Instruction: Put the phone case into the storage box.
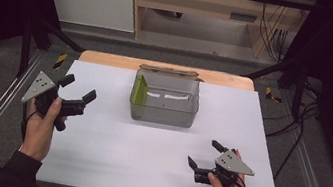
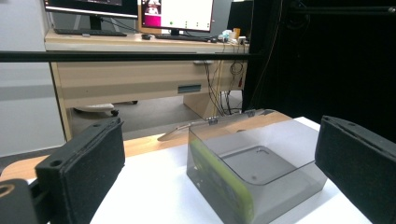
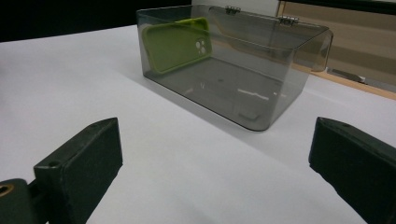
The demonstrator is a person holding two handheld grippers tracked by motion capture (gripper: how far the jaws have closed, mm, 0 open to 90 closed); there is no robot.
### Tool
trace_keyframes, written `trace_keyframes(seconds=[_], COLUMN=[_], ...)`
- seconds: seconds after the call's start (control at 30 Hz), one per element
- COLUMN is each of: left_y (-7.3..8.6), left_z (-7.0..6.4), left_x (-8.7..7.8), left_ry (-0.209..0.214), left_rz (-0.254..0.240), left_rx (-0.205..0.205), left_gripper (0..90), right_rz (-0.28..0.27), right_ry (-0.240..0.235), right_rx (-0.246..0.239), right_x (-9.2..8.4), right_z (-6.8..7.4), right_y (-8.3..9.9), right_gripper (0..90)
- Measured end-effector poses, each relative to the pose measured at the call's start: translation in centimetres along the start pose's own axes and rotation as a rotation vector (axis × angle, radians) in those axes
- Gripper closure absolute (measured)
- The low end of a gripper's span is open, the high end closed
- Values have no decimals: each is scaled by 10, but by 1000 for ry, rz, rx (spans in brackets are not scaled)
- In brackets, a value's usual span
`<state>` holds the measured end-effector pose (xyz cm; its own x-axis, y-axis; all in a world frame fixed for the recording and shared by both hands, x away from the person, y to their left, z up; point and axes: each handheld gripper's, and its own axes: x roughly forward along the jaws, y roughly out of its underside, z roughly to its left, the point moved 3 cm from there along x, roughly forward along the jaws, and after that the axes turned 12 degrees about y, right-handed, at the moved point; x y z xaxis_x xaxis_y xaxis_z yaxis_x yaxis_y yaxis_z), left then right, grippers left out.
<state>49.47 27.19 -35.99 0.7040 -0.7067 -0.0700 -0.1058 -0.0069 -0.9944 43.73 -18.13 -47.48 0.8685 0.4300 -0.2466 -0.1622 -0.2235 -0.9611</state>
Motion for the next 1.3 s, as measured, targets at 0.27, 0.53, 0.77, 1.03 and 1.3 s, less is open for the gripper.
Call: trace_keyframes(seconds=[0.27, 0.53, 0.77, 1.03, 1.3], left_y=[11, 26, 35, 40, 53], left_z=[-9, -17, -18, -16, -16], left_x=[-4, -4, -4, -10, -16], left_ry=[-5, 22, 29, 18, 17], left_rz=[3, 15, 19, 13, 24], left_rx=[28, 15, 1, -2, -12], left_gripper=[14, 10, 10, 11, 11], right_rz=[3, 9, 7, 8, 9], right_ry=[-4, -4, -12, -12, -8], right_rx=[1, -4, 4, 0, 0], right_x=[1, 1, 1, 1, 1], right_z=[0, 1, 1, 1, 1], right_y=[0, 1, 1, 1, 1], right_gripper=[28, 28, 27, 27, 27])
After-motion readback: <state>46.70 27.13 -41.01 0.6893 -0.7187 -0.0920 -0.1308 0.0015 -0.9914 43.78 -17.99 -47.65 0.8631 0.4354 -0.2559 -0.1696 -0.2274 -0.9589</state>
